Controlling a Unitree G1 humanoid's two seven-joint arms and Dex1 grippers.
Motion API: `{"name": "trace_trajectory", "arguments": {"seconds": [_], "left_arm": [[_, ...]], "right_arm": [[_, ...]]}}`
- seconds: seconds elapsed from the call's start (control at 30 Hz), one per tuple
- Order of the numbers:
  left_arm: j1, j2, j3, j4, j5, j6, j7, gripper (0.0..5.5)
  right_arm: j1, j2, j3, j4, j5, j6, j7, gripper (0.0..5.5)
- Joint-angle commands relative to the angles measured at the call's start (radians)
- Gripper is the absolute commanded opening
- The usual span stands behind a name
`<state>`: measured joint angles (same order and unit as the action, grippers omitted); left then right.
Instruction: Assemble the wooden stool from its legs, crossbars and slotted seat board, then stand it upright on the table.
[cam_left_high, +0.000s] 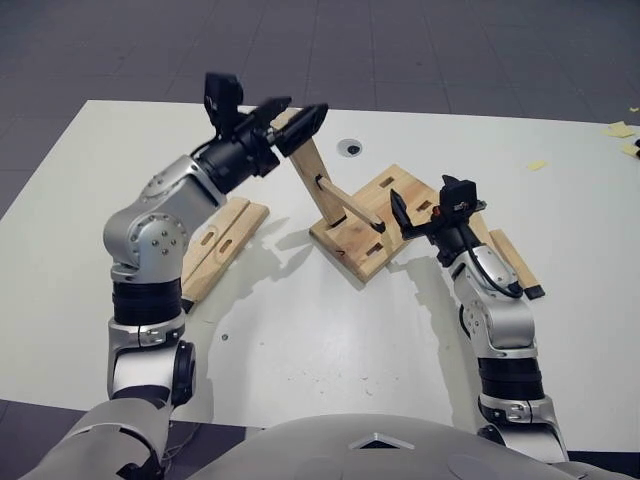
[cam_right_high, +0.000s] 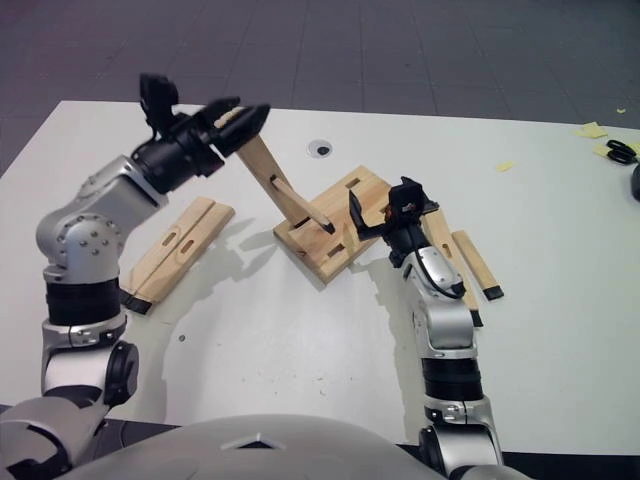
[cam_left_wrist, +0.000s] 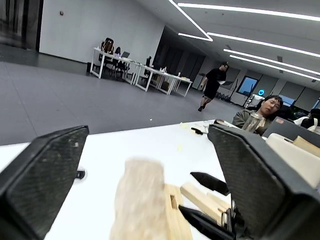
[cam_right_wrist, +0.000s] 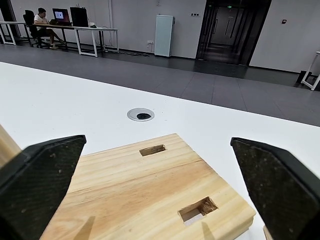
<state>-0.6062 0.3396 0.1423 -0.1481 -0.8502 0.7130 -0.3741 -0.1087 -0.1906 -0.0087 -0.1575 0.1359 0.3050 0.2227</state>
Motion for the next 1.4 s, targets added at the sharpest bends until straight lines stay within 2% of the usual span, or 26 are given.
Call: {"name": "trace_trajectory", "arguments": {"seconds": [0.03, 0.33, 0.4, 0.5, 0.6, 0.9, 1.23, 1.33, 1.4], "left_arm": [[-0.174, 0.010, 0.070, 0.033, -0.002, -0.017, 0.048, 5.34], [-0.337, -0.073, 0.061, 0.158, 0.009, -0.034, 0.039, 5.39], [-0.281, -0.063, 0.010, 0.158, 0.047, -0.010, 0.009, 5.39], [-0.102, -0.057, -0.158, 0.187, 0.178, -0.016, -0.046, 5.39], [-0.043, -0.087, -0.228, 0.207, 0.237, -0.037, -0.063, 5.39], [-0.139, -0.163, -0.126, 0.164, 0.193, -0.033, -0.025, 5.39], [-0.426, -0.142, 0.122, 0.139, 0.055, -0.024, 0.093, 5.39], [-0.374, -0.139, 0.077, 0.137, 0.071, 0.006, 0.070, 5.39], [-0.272, -0.136, -0.016, 0.154, 0.113, 0.040, 0.025, 5.39]], "right_arm": [[-0.016, 0.001, 0.004, 0.011, -0.006, -0.005, 0.004, 5.40], [-0.043, 0.003, 0.008, 0.014, -0.002, -0.002, 0.005, 5.40], [-0.034, 0.005, 0.011, 0.015, -0.004, -0.002, 0.004, 5.40], [-0.001, 0.002, 0.023, 0.019, -0.021, -0.004, -0.002, 5.40], [-0.002, 0.005, 0.016, 0.020, -0.023, 0.001, -0.010, 5.40], [-0.012, 0.012, 0.008, 0.023, -0.023, -0.004, -0.012, 5.40], [-0.025, 0.018, 0.000, 0.029, -0.022, -0.008, -0.012, 5.40], [-0.025, 0.020, 0.001, 0.026, -0.021, -0.006, -0.012, 5.40], [-0.022, 0.022, 0.005, 0.027, -0.023, -0.007, -0.011, 5.40]]}}
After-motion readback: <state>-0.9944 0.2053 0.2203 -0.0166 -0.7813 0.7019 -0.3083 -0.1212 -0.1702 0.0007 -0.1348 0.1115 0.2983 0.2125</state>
